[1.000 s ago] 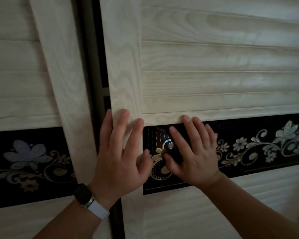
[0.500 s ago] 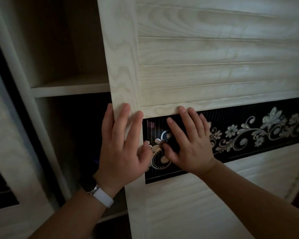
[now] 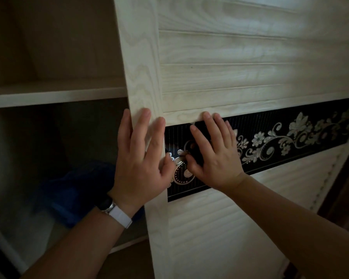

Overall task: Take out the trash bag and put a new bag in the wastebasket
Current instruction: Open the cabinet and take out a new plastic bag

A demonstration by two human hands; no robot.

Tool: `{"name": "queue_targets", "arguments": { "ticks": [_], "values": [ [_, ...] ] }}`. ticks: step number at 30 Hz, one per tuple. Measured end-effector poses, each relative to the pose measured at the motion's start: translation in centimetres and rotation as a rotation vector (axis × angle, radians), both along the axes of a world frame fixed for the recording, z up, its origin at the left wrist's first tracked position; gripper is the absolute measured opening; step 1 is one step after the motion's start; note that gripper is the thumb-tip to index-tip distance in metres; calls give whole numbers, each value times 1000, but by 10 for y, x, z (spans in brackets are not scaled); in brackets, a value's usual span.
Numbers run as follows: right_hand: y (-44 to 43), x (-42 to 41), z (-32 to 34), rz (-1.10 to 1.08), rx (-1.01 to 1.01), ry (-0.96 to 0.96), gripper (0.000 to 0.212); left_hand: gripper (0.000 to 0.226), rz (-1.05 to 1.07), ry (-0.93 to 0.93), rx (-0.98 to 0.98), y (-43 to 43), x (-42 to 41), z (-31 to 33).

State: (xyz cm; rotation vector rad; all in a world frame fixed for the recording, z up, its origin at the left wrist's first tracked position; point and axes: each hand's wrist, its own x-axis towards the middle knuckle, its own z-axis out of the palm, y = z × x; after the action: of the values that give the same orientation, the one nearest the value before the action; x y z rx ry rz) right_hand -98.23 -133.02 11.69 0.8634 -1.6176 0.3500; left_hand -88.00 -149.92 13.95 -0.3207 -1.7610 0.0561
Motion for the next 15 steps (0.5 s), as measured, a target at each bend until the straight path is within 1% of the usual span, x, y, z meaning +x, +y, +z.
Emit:
{"name": "queue_targets", "arguments": {
  "ticks": [6,15],
  "values": [
    [27,-9,3,-15,30,-62,56,66,14,-28,8,24,-17,-1],
    [44,3,9,-74,39,-190,53,65,12,-76,-11,34,-23,0]
  ]
}}
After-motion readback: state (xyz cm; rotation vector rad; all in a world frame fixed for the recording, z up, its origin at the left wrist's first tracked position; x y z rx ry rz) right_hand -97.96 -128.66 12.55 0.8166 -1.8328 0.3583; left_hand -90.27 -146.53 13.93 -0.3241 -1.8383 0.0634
